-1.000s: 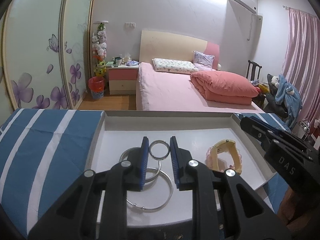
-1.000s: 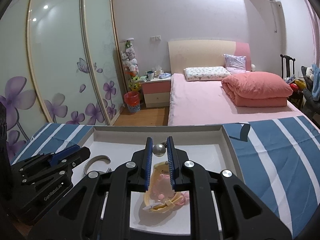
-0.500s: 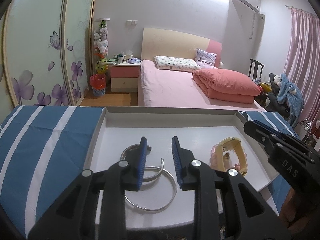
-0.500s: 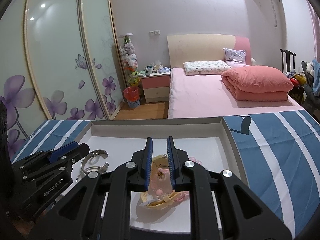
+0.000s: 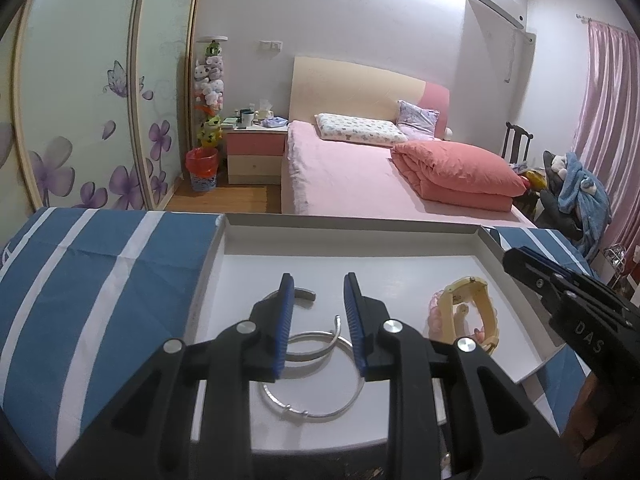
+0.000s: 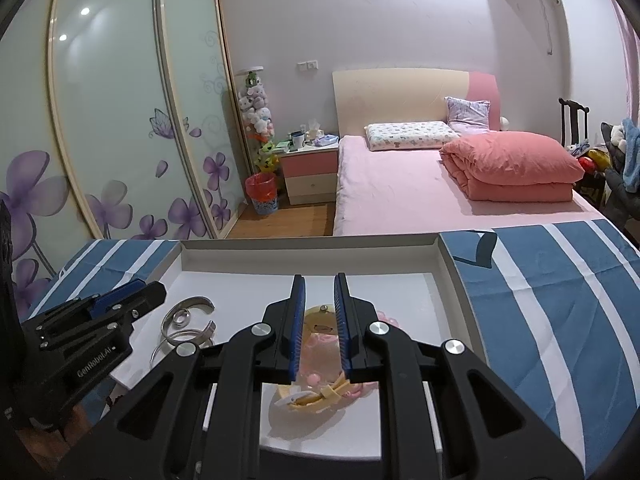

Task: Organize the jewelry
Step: 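Grasp the dark red bead bracelet with the left gripper and lift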

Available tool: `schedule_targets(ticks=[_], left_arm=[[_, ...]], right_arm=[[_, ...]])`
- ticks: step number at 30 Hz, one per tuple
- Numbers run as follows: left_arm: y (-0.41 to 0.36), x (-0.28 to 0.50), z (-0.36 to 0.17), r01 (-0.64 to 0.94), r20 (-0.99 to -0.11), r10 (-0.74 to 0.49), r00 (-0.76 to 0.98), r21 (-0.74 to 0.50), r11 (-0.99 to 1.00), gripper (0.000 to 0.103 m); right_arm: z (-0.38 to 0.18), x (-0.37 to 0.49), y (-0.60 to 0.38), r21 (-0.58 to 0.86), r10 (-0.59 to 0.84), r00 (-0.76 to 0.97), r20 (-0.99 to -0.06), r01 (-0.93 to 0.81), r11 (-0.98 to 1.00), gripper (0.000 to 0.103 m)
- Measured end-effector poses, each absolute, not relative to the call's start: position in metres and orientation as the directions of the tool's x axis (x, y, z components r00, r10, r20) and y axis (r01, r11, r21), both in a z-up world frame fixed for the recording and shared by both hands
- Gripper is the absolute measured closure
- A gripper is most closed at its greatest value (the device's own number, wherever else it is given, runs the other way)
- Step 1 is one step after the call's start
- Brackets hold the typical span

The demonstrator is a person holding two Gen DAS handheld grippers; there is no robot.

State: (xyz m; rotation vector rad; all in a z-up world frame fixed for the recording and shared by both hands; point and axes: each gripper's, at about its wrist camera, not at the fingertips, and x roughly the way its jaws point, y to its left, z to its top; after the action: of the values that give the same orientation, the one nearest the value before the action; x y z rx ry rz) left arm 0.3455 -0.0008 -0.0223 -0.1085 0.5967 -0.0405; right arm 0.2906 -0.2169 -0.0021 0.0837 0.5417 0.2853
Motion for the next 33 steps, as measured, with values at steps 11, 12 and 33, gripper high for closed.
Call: schedule_targets(ticks=[11, 12, 33], left_arm=[[0.018, 0.302, -0.013, -0.010, -0.550, -0.058, 0.833, -0.120, 0.993, 0.074], [0.020, 0.296, -0.013, -0.011, -0.552, -0.057, 0.832, -0.119, 0.993, 0.074], [0.018, 0.240, -0.050, 0.007, -0.695, -0.063, 0.716, -0.084, 0.996, 0.044]], right_arm=[[-0.006, 0.256, -0.221, 0.133, 0.292, 0.801, -0.523, -0.261, 0.956, 0.087], [-0.008, 0.250, -0.222, 0.133, 0.293, 0.796, -0.529, -0.263, 0.956, 0.087], [-0.039, 0.172, -0.235, 0.183, 0.305, 0.701, -0.644, -0.246, 0.952, 0.087]])
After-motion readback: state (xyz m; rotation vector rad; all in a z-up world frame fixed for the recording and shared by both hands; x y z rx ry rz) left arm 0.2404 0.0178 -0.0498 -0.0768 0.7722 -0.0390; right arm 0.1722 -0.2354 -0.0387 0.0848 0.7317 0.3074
